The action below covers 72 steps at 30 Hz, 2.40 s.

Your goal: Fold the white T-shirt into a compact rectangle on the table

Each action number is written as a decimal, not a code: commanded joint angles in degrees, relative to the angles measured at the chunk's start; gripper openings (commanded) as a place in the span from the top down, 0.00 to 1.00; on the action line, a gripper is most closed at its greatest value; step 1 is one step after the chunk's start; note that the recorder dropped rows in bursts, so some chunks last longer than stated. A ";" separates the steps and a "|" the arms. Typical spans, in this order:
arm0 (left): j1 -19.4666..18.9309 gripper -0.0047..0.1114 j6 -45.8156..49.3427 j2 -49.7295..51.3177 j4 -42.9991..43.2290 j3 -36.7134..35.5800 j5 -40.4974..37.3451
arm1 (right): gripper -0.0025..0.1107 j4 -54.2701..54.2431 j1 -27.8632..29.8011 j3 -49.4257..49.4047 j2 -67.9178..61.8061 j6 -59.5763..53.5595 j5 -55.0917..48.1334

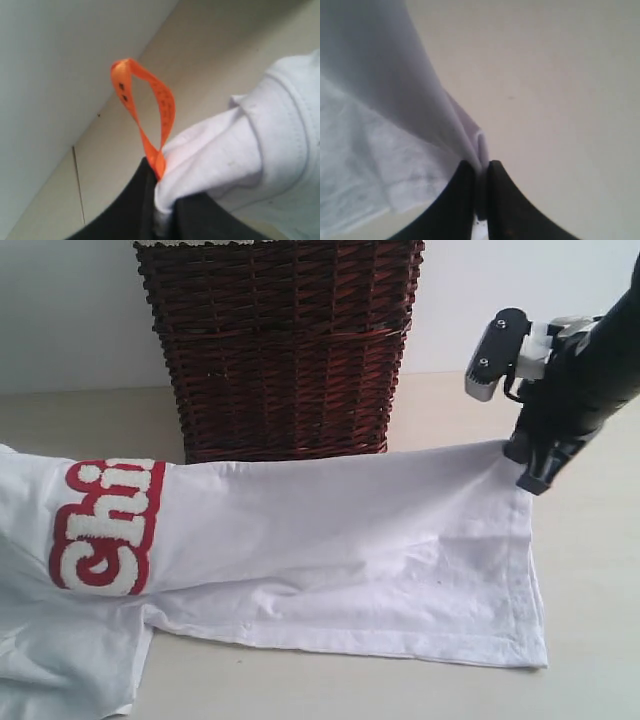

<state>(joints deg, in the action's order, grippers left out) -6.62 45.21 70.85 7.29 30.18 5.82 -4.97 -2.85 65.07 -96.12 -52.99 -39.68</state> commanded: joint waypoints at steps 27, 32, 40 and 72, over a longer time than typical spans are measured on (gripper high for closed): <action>3.84 0.96 -29.59 15.79 -15.32 13.80 -15.22 | 0.94 -0.29 0.36 8.82 -9.20 30.21 6.30; 8.06 0.96 -12.58 15.43 -22.43 17.24 -39.65 | 0.98 -4.55 0.36 9.54 -8.31 28.61 0.29; 24.22 0.96 -7.92 19.30 -23.25 7.46 -43.67 | 0.98 -12.30 0.25 9.54 -6.81 23.35 -0.95; 33.13 0.96 -27.51 21.55 -10.43 4.43 -45.55 | 0.98 -12.42 0.25 5.56 -8.83 22.55 2.54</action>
<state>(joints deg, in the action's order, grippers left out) 27.19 18.70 88.96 -3.65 35.31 -35.77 -17.99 -2.75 72.42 -103.63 -29.63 -39.24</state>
